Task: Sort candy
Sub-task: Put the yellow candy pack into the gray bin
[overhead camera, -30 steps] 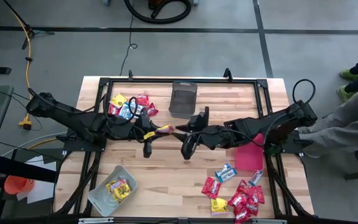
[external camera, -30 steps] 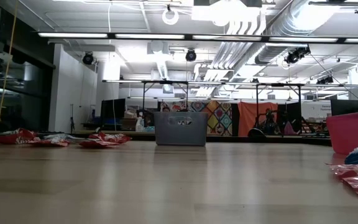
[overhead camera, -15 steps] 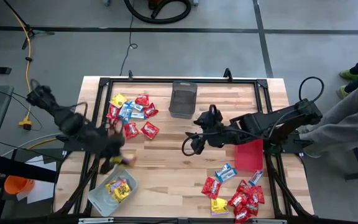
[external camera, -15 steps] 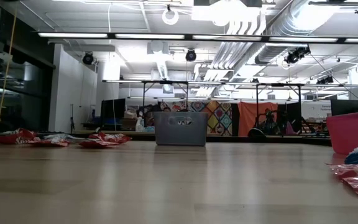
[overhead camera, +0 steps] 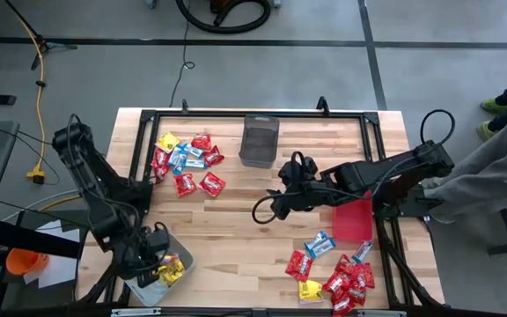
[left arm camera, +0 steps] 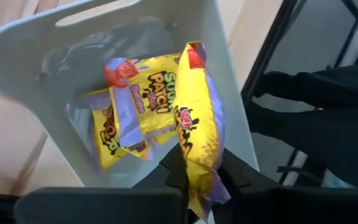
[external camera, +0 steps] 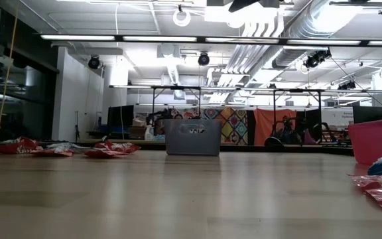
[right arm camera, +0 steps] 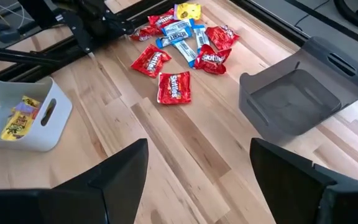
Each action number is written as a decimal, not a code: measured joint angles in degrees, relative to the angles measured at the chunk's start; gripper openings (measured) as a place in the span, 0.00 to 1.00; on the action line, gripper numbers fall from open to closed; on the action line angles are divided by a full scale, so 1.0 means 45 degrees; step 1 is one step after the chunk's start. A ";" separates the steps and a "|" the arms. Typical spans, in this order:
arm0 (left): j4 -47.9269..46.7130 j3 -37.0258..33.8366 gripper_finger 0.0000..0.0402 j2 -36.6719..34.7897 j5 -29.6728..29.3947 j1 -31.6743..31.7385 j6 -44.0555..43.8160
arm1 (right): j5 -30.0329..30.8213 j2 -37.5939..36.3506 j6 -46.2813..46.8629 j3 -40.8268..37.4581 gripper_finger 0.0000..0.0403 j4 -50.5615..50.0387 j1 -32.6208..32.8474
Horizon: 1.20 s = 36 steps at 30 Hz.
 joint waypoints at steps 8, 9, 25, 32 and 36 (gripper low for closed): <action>0.0059 0.0000 0.29 -0.0182 0.0418 0.0101 0.0326 | -0.0354 0.0000 -0.0001 0.0000 0.69 -0.0019 0.0000; 0.0059 0.0000 0.32 -0.0243 0.0418 0.0101 0.0343 | -0.0364 0.0000 -0.0006 0.0000 0.69 -0.0022 0.0000; 0.0341 0.0007 0.53 -0.4486 -0.3336 0.5350 0.5891 | -0.0764 -0.0049 0.0066 0.0000 0.69 0.0062 -0.0076; -0.0436 0.0019 0.53 -0.5075 -0.2941 1.1716 0.9165 | -0.0443 -0.0053 0.1673 0.0000 0.69 0.0456 -0.0783; -0.1409 0.0019 0.53 -0.4354 -0.1864 1.4968 1.1161 | -0.0335 -0.0053 0.2173 0.0000 0.69 0.0426 -0.1566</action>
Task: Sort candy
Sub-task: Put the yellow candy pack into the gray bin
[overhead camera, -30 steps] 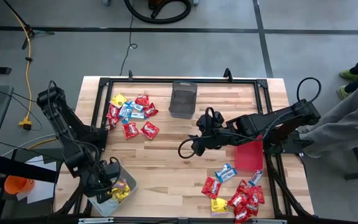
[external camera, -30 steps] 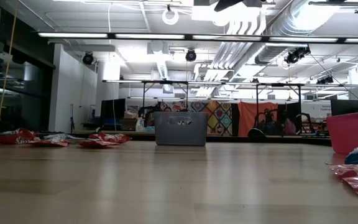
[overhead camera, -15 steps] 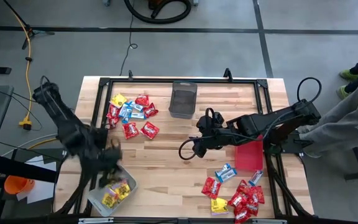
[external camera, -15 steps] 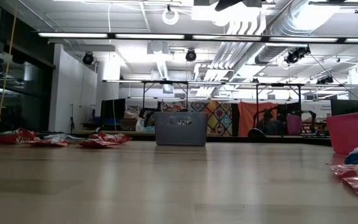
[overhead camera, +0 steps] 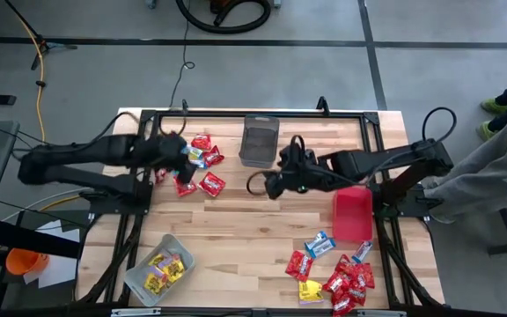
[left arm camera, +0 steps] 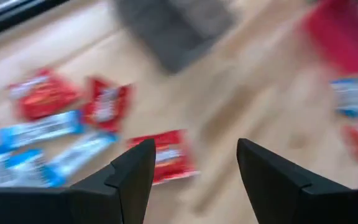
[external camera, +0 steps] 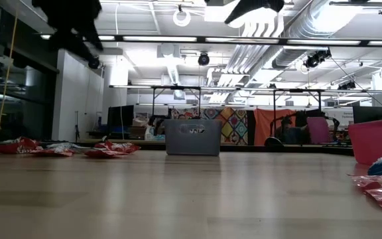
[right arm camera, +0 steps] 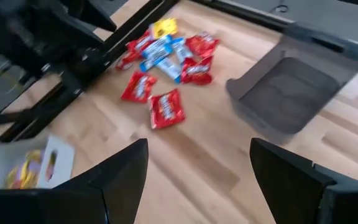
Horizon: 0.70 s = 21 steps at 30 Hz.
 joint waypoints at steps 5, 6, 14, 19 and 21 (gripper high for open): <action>-0.0999 0.0000 0.53 0.1144 0.0152 0.3230 0.0986 | -0.0822 -0.0005 -0.0944 0.0000 0.69 -0.0679 -0.1372; -0.1140 0.0000 0.53 0.1379 0.0149 0.3738 0.1054 | -0.1050 -0.0005 -0.1230 0.0000 0.69 -0.0883 -0.1686; -0.1602 0.0000 0.53 0.3602 -0.0284 0.6710 0.0640 | -0.3004 -0.0005 -0.5808 0.0000 0.69 -0.1225 -0.4494; -0.1911 -0.0004 0.53 0.5052 -0.0388 0.7585 -0.0269 | -0.4521 -0.0005 -0.8163 0.0000 0.69 -0.1211 -0.6060; -0.1874 -0.0010 0.53 0.5591 -0.0640 0.7758 -0.0599 | -0.5133 -0.0005 -0.8671 0.0000 0.69 -0.1102 -0.6539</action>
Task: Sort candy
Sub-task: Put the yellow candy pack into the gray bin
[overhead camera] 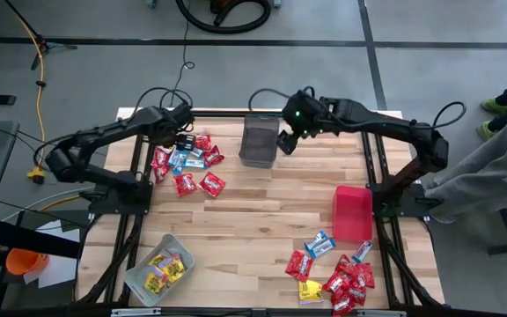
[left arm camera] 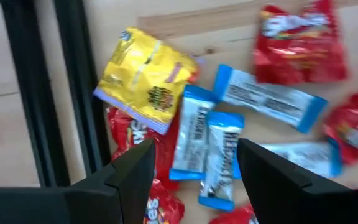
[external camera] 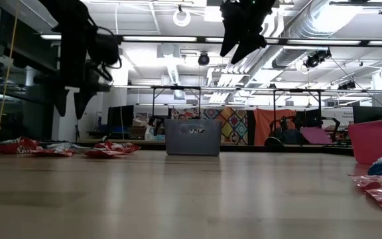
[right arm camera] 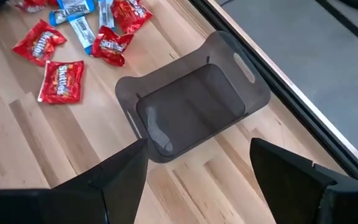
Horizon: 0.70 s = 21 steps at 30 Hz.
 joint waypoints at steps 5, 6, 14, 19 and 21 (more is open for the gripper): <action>0.0610 -0.0008 0.53 0.1140 -0.0428 0.0433 -0.0542 | -0.0931 0.0000 -0.0384 0.0000 0.69 0.0292 -0.0831; 0.0869 -0.0010 0.53 0.1338 -0.0553 0.0536 -0.0525 | -0.0977 0.0000 -0.0383 0.0000 0.69 0.0367 -0.0919; 0.1589 -0.0010 0.53 0.2982 -0.0601 0.1740 0.0492 | -0.1085 0.0000 0.0297 0.0000 0.69 0.0649 -0.0968; 0.2389 -0.0010 0.53 0.3616 -0.0165 0.2220 0.0879 | -0.1066 0.0000 0.0875 0.0000 0.69 0.0825 -0.0944; 0.2568 -0.0010 0.53 0.3799 -0.0089 0.2328 0.0895 | -0.1061 0.0000 0.1046 0.0000 0.69 0.0859 -0.0944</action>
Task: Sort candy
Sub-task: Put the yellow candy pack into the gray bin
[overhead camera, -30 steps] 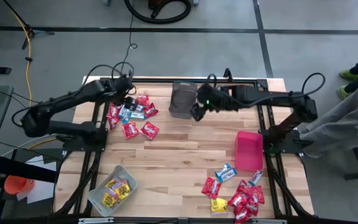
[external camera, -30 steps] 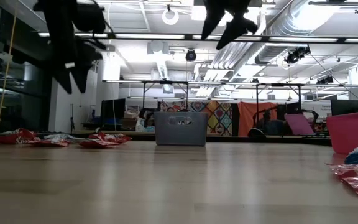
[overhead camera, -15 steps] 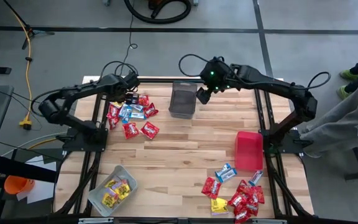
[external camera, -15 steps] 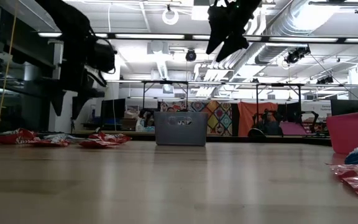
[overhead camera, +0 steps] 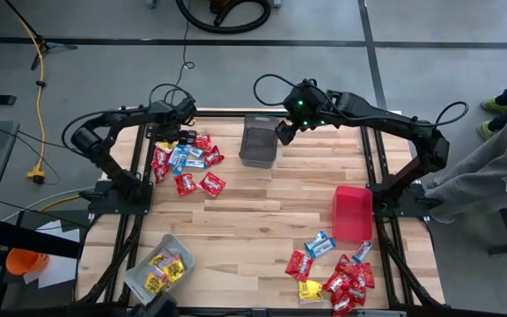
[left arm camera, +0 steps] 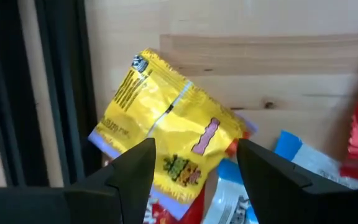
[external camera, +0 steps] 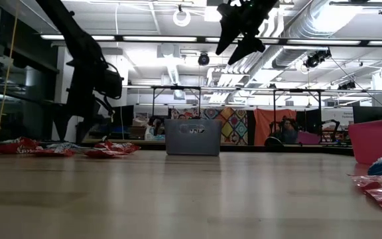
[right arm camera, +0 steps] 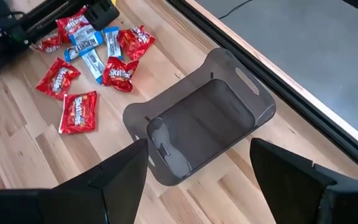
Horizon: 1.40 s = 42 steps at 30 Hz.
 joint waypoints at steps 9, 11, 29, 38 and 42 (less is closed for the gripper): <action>0.0037 0.0000 0.49 0.0425 -0.0222 0.0086 0.0240 | 0.0010 -0.0005 0.0341 0.0000 0.69 0.0103 0.0015; 0.0036 0.0000 0.43 0.0425 -0.0223 0.0086 0.0240 | 0.0021 -0.0005 0.0341 0.0000 0.69 0.0143 0.0084; 0.0111 0.0000 0.00 -0.2246 0.0262 0.0013 0.0790 | 0.0583 -0.0005 0.0240 0.0000 0.69 -0.0028 0.1253; -0.0550 -0.0334 0.05 -0.3132 0.0503 0.0006 0.1608 | 0.0593 -0.0005 0.0024 0.0000 0.69 -0.0028 0.1229; -0.0150 -0.1449 0.13 -0.3023 0.1025 -0.0221 0.0621 | 0.0593 -0.0005 -0.0004 0.0000 0.69 -0.0028 0.1229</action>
